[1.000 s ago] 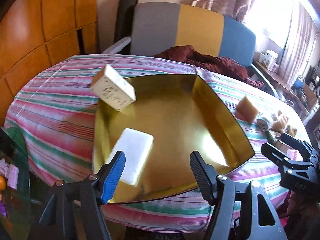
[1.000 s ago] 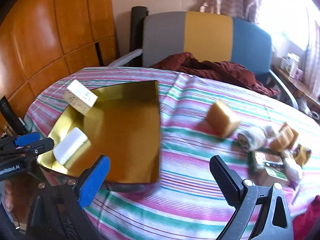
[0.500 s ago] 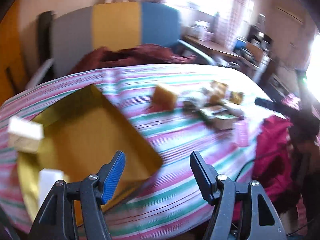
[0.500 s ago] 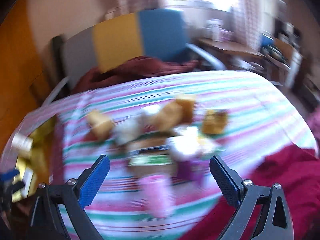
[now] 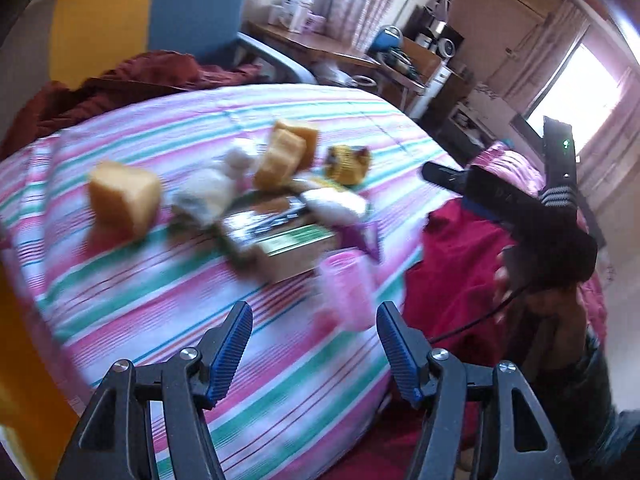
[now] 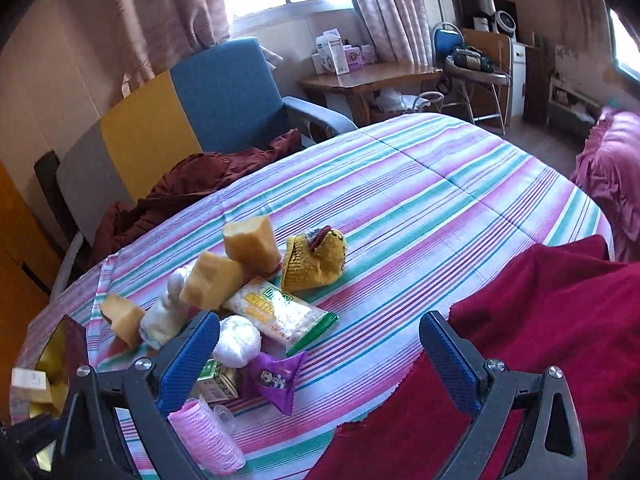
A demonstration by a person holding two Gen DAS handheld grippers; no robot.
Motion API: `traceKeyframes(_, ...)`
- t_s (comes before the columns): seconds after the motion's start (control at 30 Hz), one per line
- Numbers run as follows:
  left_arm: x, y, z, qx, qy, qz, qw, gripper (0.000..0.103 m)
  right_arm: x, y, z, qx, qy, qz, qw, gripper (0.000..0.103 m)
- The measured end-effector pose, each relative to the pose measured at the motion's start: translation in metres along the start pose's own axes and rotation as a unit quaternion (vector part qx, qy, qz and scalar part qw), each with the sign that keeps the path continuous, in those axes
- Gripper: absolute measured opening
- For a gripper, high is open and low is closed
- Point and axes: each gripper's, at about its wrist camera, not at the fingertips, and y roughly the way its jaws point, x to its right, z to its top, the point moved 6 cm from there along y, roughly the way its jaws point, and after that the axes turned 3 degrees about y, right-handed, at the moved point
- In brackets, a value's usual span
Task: Organize objects
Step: 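Grasp the pink hair roller with the left tool while the right tool approaches the purple candy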
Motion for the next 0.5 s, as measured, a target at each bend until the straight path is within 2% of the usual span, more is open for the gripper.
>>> traceKeyframes(0.1, 0.019, 0.023, 0.009, -0.011, 0.006, -0.009, 0.9999, 0.065, 0.003, 0.003, -0.002, -0.009, 0.013, 0.010, 1.000, 0.101)
traceKeyframes(0.27, 0.025, 0.061, 0.009, -0.043, -0.012, 0.003, 0.9990, 0.064, 0.000, 0.003, -0.003, -0.013, 0.015, 0.023, 1.000, 0.101)
traceKeyframes(0.37, 0.020, 0.081, 0.006, -0.062, -0.029, 0.011, 0.9976, 0.058, -0.002, 0.005, -0.003, -0.018, 0.012, 0.026, 0.999, 0.101)
traceKeyframes(0.43, 0.018, 0.089, 0.002, -0.078, -0.026, 0.012, 0.9965, 0.047, -0.003, 0.009, -0.004, -0.024, 0.011, 0.027, 0.999, 0.101)
traceKeyframes(0.47, 0.018, 0.094, -0.001, -0.088, -0.023, 0.009, 0.9958, 0.038, -0.003, 0.011, -0.005, -0.028, 0.011, 0.027, 0.999, 0.101)
traceKeyframes(0.5, 0.018, 0.094, -0.004, -0.088, -0.016, 0.009, 0.9960, 0.037, -0.003, 0.013, -0.006, -0.032, 0.011, 0.029, 0.999, 0.101)
